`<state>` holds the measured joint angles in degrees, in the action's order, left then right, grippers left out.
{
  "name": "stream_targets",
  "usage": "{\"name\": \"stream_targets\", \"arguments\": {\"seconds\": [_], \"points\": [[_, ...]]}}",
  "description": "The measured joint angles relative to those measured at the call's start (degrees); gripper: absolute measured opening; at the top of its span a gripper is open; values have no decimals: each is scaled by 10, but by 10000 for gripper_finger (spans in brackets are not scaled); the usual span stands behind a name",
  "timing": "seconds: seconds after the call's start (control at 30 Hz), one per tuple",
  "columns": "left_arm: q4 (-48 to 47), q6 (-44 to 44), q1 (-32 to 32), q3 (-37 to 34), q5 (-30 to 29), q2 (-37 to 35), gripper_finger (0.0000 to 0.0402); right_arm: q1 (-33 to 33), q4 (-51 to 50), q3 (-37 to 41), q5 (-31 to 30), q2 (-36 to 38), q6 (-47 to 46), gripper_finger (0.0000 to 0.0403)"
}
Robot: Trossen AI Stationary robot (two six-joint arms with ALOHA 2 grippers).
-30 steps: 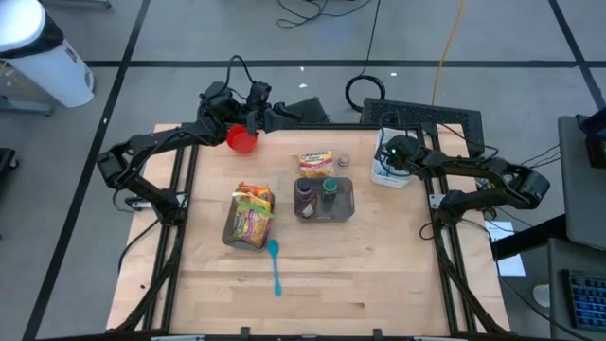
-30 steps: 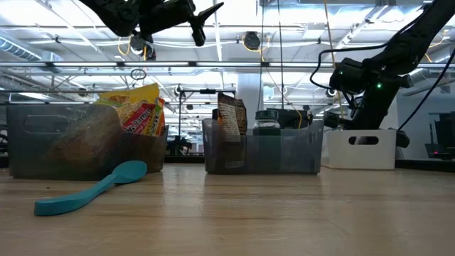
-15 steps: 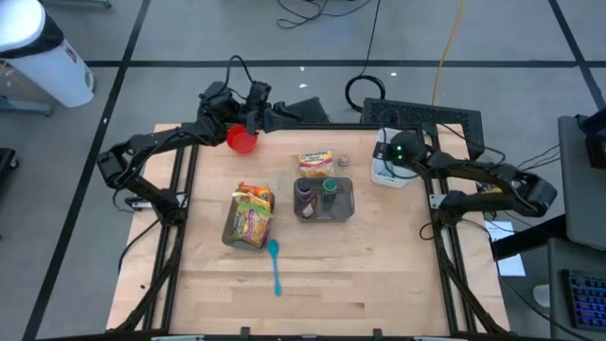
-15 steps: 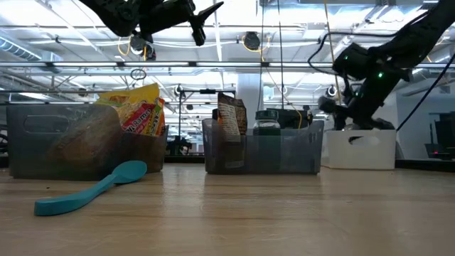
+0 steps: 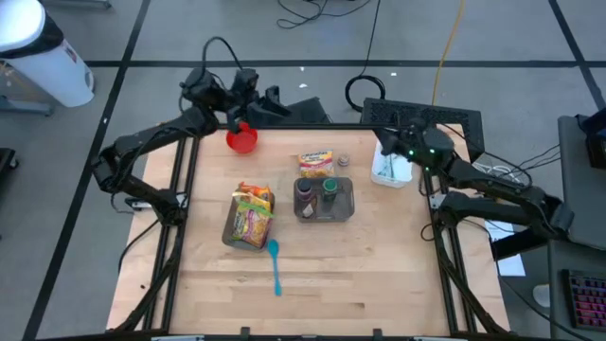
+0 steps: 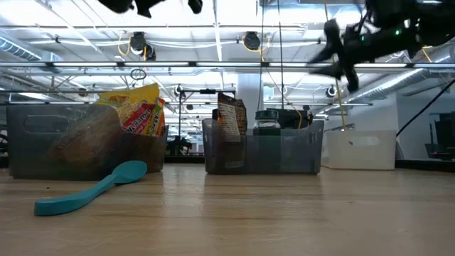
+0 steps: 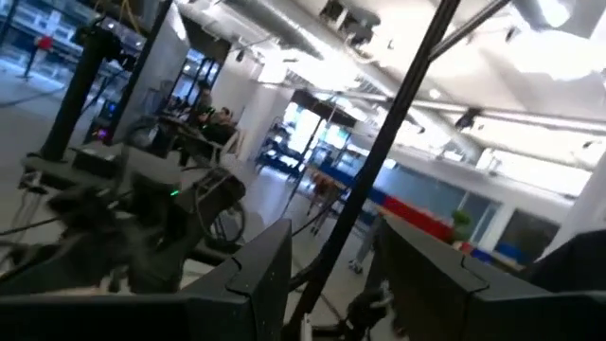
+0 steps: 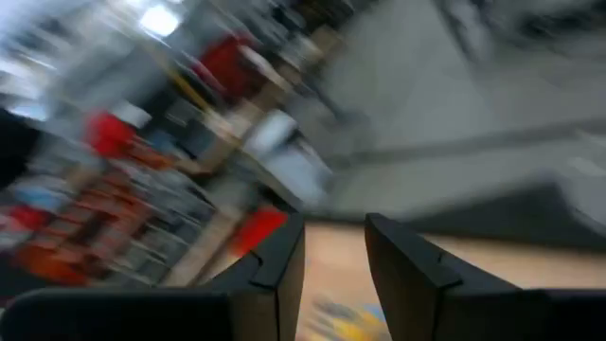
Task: Pick & Place Food Item
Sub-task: Put the blue noodle pack into the left black bin
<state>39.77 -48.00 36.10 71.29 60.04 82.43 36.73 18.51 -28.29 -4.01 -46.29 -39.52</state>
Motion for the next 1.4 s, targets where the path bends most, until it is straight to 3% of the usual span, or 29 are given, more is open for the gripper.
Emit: {"name": "stream_targets", "arguments": {"seconds": [0.17, 0.3, 0.4, 0.47, 0.57, 0.73, 0.87, 1.03, 1.17, 1.4], "points": [[-224, 150, 0, 64, -9, -42, 172, -55, 151, 0, 3, -3, 12, 110], [-445, 290, 0, 85, -35, -82, 172, -109, 214, 0, 0, -25, 8, 110], [-590, 363, -1, 71, -112, -125, 172, -151, 248, 0, -8, -53, -10, 111], [-635, 396, -8, 52, -152, -162, 172, -179, 264, 0, -25, -76, -24, 111], [-614, 380, -23, -9, -162, -224, 172, -223, 305, 0, -83, -119, -46, 110], [-486, 264, -65, -148, -192, -339, 172, -281, 405, 0, -206, -205, -88, 111], [-436, 176, -114, -246, -255, -413, 172, -310, 518, 0, -228, -277, -108, 111], [-365, 97, -183, -336, -344, -454, 172, -340, 624, -18, -229, -355, -133, 110], [-276, 43, -230, -399, -406, -445, 172, -366, 636, -72, -227, -401, -120, 112], [-128, -7, -281, -463, -553, -365, 172, -383, 611, -210, -95, -438, 16, 113]]}}
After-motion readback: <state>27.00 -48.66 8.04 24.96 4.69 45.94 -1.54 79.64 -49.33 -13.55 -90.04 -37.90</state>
